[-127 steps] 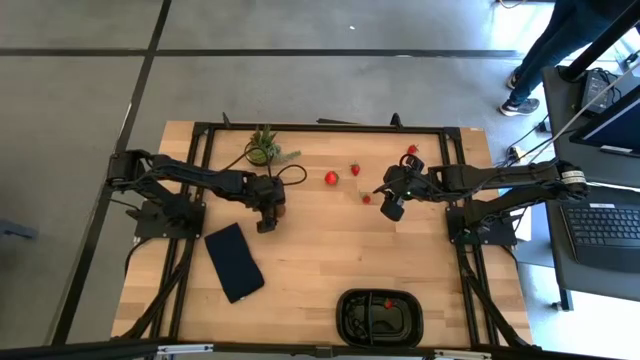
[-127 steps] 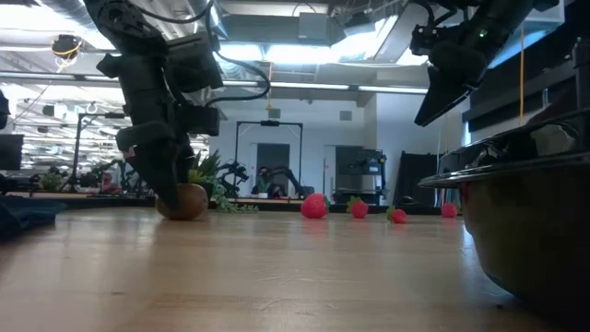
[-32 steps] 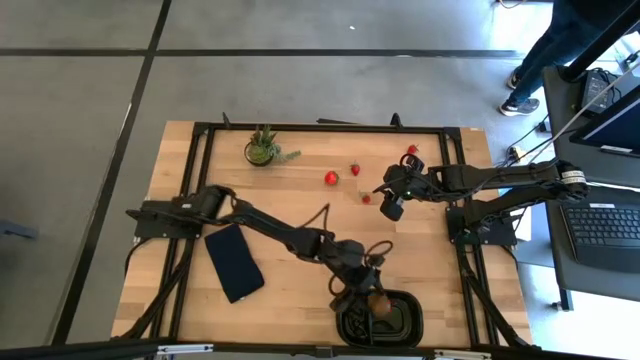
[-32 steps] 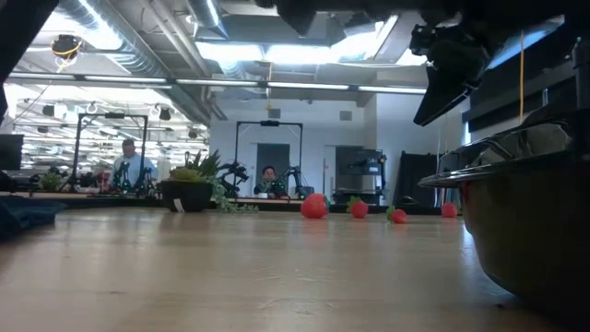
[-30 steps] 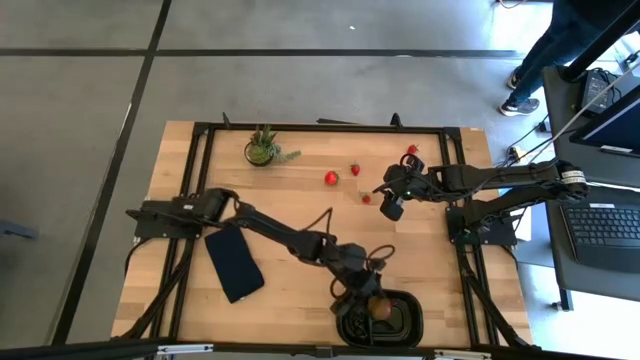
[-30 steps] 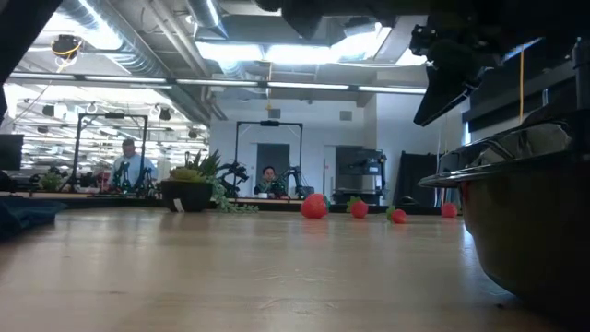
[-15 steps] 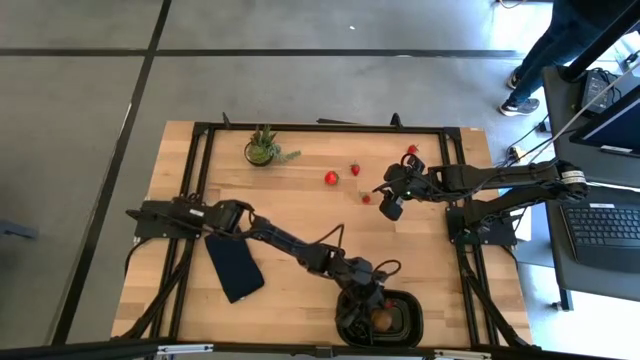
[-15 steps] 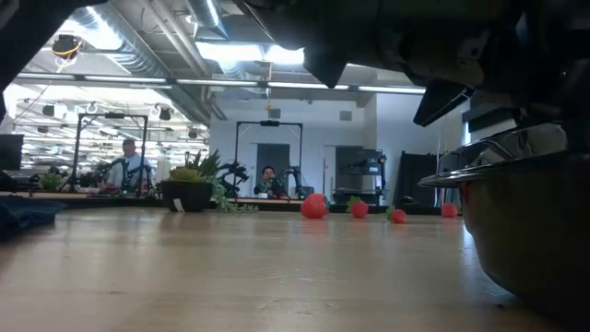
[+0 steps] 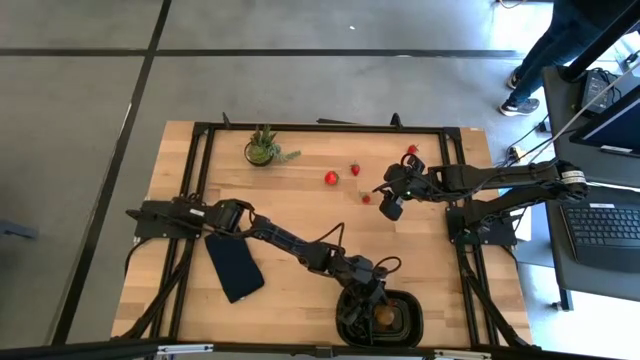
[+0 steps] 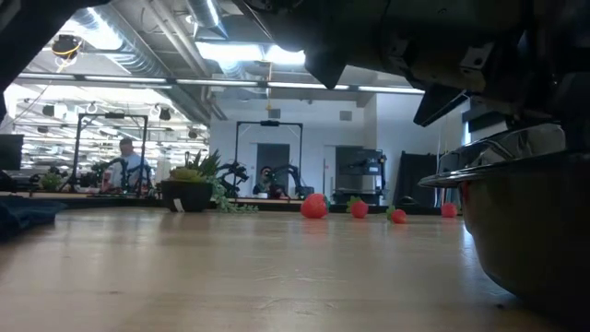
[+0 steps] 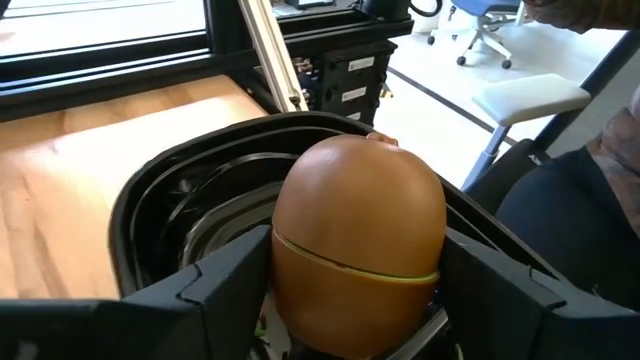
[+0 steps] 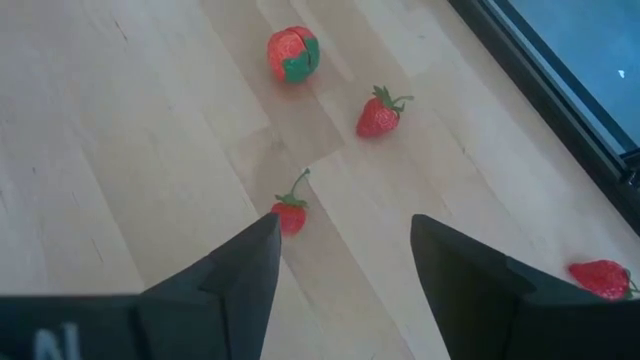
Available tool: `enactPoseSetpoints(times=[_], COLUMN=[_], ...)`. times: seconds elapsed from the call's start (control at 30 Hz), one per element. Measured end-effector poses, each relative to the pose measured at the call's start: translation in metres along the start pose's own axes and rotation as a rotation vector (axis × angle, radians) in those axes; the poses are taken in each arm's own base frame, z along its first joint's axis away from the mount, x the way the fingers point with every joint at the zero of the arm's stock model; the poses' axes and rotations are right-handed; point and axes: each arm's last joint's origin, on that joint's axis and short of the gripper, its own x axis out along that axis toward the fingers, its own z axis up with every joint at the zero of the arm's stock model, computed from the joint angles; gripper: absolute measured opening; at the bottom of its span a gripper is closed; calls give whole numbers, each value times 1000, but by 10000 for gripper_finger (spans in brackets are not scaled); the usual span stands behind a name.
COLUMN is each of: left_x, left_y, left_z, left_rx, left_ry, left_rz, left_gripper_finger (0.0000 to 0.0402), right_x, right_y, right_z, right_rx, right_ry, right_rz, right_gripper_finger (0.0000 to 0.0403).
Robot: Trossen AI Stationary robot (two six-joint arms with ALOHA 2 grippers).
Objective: Pick and placing Produce into tupperware
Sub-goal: Put the brown kiwi into the black container, then put the small red strawberry into the black container
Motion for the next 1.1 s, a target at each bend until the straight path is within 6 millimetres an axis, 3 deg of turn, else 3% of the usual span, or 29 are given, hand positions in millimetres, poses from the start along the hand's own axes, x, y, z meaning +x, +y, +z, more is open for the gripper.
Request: enactPoseSetpoints(times=[0.47,0.63,0.87,1.1], left_x=[0,-9,-61,-123], left_y=[1,13,43,50], left_z=[0,3,23,50], left_rx=[40,-15,-131,-127], left_ry=[1,15,211,387], left_rz=[7,33,67,144], left_gripper_finger=[304,309,304,303], right_x=[0,0,0,1], right_y=[0,0,0,-2], right_z=[0,-1,-2,-1], right_rx=[-2,-6,46,67], right_ry=[1,7,23,26], right_rz=[0,-2,16,8], right_gripper_finger=[226,226,226,226])
